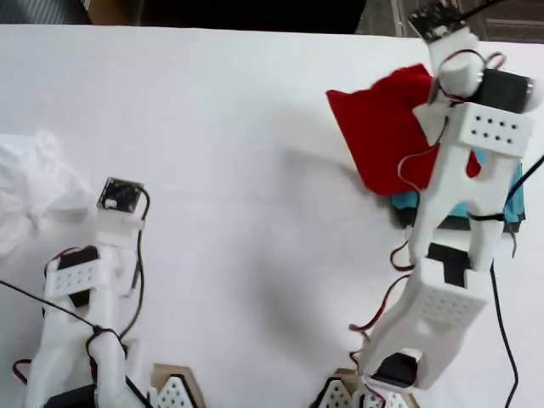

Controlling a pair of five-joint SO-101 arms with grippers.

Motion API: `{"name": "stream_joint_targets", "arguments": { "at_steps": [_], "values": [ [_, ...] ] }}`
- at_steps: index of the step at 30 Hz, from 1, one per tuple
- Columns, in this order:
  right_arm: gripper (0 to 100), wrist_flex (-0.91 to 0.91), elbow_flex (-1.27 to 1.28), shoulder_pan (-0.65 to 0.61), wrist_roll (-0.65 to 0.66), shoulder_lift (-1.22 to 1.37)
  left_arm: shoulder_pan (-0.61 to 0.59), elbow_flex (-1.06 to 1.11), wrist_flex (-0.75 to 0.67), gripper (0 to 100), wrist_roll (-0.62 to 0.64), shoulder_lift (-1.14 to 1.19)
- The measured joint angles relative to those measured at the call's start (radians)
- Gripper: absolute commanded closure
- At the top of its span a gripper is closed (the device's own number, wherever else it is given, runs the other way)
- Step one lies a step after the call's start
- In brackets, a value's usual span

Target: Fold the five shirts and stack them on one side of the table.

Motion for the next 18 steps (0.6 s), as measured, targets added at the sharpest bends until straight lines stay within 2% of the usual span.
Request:
{"name": "stream_joint_targets", "arguments": {
  "at_steps": [7, 18],
  "values": [
    [97.8, -0.003, 0.000, 0.094, 0.071, 0.029, 0.000, 0.000, 0.000, 97, 0.000, 0.000],
    [97.8, -0.003, -0.034, 0.071, 0.089, -0.078, 0.002, 0.000, 0.000, 97, 0.000, 0.000]
  ]
}}
